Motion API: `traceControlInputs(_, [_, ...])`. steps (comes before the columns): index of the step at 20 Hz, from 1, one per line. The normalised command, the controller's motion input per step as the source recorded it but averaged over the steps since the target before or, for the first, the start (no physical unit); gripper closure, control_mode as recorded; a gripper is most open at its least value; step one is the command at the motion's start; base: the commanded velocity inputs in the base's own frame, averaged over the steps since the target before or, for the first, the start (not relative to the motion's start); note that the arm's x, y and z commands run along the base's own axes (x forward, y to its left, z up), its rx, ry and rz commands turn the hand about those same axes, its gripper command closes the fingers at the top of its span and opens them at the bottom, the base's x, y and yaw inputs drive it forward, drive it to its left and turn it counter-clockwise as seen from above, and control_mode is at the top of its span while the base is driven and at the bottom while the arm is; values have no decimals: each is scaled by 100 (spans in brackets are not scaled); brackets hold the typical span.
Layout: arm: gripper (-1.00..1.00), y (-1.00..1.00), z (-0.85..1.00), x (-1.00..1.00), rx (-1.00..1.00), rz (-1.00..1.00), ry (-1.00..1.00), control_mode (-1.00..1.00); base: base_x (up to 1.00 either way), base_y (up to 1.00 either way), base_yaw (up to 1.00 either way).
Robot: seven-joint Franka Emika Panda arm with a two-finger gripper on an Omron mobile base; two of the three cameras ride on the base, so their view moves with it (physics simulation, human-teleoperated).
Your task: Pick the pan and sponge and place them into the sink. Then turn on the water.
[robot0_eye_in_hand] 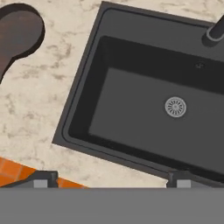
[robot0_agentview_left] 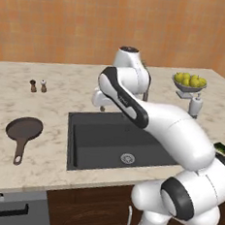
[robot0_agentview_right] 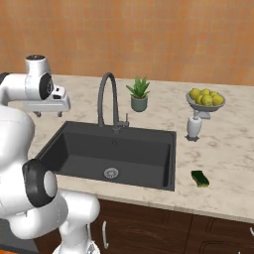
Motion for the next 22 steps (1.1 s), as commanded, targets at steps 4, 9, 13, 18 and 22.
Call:
traceControlInputs(4, [-100,98,-61,58,-4,0,0,-100,0,0,0])
traceControlInputs(9, [-100,100,-70,51,-5,0,0,-100,0,0,0])
traceControlInputs(13, [-100,100,-73,41,-9,0,0,-100,0,0,0])
traceControlInputs(18, [-100,96,-57,30,-4,-3,0,-100,0,0,0])
traceControlInputs(22, [-100,22,-11,5,0,0,0,-100,0,0,0])
